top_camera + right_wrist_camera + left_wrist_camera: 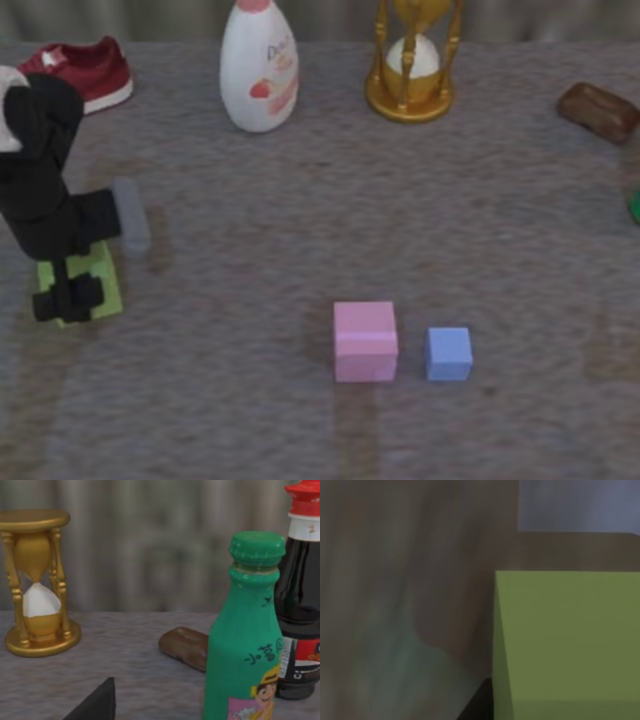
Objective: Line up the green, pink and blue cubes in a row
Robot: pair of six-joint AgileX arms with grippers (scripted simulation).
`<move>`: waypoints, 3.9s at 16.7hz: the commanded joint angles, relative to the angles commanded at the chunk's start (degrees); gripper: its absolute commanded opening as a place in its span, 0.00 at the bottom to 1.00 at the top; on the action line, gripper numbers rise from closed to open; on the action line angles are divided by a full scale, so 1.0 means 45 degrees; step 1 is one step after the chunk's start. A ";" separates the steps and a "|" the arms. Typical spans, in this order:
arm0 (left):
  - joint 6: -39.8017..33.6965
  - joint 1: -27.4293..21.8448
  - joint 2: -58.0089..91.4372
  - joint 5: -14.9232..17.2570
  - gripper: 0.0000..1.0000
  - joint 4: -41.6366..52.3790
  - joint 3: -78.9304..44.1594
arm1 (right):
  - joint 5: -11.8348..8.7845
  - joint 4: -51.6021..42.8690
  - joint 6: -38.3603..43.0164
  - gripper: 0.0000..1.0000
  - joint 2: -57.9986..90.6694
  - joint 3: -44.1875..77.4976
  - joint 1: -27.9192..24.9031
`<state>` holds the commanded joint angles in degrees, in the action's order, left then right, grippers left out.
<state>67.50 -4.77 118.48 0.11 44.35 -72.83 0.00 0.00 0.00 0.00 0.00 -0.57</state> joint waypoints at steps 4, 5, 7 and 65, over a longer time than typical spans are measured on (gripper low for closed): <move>0.0000 0.0000 0.0000 0.0000 0.00 0.0000 0.0000 | 0.0000 0.0000 0.0000 1.00 0.0000 0.0000 0.0000; 0.0000 0.0000 0.0000 0.0000 0.00 0.0000 0.0000 | 0.0000 0.0000 0.0000 1.00 0.0000 0.0000 0.0000; 0.0000 0.0000 0.0000 0.0000 0.00 0.0000 0.0000 | 0.0000 0.0000 0.0000 1.00 0.0000 0.0000 0.0000; -0.2761 -0.6661 -0.1394 0.0035 0.60 0.0676 0.0663 | 0.0000 0.0000 0.0000 1.00 0.0000 0.0000 0.0000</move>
<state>55.08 -34.75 112.21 0.27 47.40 -69.85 0.00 0.00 0.00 0.00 0.00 -0.57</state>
